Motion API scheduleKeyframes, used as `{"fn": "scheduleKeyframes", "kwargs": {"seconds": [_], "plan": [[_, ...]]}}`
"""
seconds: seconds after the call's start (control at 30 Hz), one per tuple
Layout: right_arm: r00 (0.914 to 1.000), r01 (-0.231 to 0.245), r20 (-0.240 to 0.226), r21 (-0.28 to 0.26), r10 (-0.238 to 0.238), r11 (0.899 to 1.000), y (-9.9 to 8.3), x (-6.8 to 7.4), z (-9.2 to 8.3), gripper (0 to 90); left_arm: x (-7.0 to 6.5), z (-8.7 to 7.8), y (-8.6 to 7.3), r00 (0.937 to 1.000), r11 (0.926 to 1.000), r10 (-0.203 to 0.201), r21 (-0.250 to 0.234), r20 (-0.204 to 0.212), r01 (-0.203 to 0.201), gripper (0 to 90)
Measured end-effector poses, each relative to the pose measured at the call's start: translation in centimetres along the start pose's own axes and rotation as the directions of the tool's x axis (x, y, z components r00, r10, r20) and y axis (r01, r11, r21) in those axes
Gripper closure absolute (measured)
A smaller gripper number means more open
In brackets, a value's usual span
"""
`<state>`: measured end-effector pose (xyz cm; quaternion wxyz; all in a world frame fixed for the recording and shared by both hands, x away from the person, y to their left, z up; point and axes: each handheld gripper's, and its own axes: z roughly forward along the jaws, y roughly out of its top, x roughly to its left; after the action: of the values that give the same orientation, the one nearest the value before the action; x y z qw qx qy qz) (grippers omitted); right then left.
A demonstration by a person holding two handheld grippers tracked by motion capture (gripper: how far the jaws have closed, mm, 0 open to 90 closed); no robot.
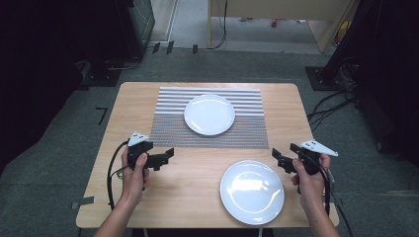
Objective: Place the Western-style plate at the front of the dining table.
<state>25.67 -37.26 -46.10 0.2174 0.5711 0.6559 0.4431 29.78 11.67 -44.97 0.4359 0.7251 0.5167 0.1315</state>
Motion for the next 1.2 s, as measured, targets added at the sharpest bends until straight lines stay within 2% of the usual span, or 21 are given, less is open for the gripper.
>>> {"fn": "scheduleKeyframes", "kwargs": {"seconds": [0.3,0.4,0.67,1.0,1.13,1.2], "plan": [[0.9999,-0.006,0.011,-0.001,0.006,1.0,-1.3,-0.9,-1.4,20.7,0.6,-1.6,-1.9,0.9999,0.9999,-0.012,-0.006,-0.01,0.012,9.0],[0.9998,-0.006,0.018,0.001,0.006,1.0,-1.8,-1.3,-2.0,20.7,1.2,-2.3,-2.9,0.9995,0.9997,-0.023,0.0,-0.023,0.023,9.1],[0.9994,-0.01,0.033,0.012,0.009,1.0,-3.0,-1.8,-2.8,20.8,2.2,-3.5,-4.3,0.9986,0.9995,-0.032,-0.001,-0.043,0.032,9.0],[0.9982,-0.025,0.056,0.033,0.023,0.999,-4.6,-2.6,-3.6,21.3,3.9,-4.9,-6.6,0.9959,0.9993,-0.034,0.014,-0.084,0.035,9.0],[0.9974,-0.026,0.068,0.044,0.023,0.999,-5.3,-3.0,-4.0,21.4,5.2,-5.7,-7.8,0.9924,0.9981,-0.056,0.021,-0.11,0.058,9.0],[0.9972,-0.025,0.072,0.05,0.021,0.998,-5.6,-3.1,-4.1,21.4,5.4,-5.8,-8.0,0.9918,0.9979,-0.057,0.022,-0.114,0.06,9.0]]}}
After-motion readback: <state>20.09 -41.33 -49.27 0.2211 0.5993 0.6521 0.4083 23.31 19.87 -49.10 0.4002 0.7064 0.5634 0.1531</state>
